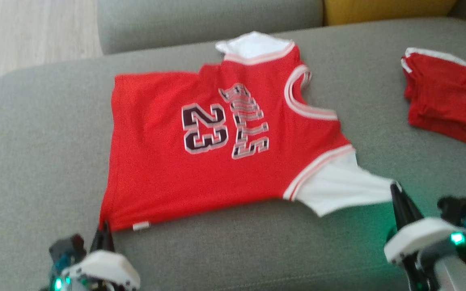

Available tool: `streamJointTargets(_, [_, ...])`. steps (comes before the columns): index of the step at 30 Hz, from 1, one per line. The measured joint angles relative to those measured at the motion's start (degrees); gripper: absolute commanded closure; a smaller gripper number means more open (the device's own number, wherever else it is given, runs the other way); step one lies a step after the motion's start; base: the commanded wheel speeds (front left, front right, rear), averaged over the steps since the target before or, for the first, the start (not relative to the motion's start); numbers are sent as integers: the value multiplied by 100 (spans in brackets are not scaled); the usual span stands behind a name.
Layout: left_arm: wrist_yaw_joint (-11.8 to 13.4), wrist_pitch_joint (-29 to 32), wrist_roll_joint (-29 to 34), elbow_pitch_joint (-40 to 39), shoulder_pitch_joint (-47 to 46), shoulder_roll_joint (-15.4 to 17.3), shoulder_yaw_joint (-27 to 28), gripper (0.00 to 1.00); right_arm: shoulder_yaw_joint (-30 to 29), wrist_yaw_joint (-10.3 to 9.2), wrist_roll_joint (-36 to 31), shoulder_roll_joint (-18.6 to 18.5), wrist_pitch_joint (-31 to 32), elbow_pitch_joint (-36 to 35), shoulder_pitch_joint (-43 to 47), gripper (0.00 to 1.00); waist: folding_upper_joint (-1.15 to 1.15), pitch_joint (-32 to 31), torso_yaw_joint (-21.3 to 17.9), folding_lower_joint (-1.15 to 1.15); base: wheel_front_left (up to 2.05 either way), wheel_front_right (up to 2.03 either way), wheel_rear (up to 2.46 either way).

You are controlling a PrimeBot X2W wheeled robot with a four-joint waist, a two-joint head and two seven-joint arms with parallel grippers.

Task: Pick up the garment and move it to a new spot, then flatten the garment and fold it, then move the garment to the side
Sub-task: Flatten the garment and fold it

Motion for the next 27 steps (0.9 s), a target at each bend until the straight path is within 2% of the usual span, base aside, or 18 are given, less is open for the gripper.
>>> streamJointTargets(7, [59,3,-241,-439,631,13,-172,100,-185,0,-92,78,375,-895,898,100,0,-188,-31,0,0,0,0])
streamJointTargets(14, [180,3,-89,-1140,252,33,-224,100,-294,0,-221,243,474,-1380,567,100,0,36,60,0,0,0,0])
streamJointTargets(20, [51,2,167,-1036,-516,32,-366,100,-319,0,-349,290,468,-1202,-369,100,0,247,149,0,0,0,0])
streamJointTargets(27, [-156,2,579,-205,-1472,23,-554,100,-400,0,-470,305,234,-255,-1393,100,0,655,252,0,0,0,0])
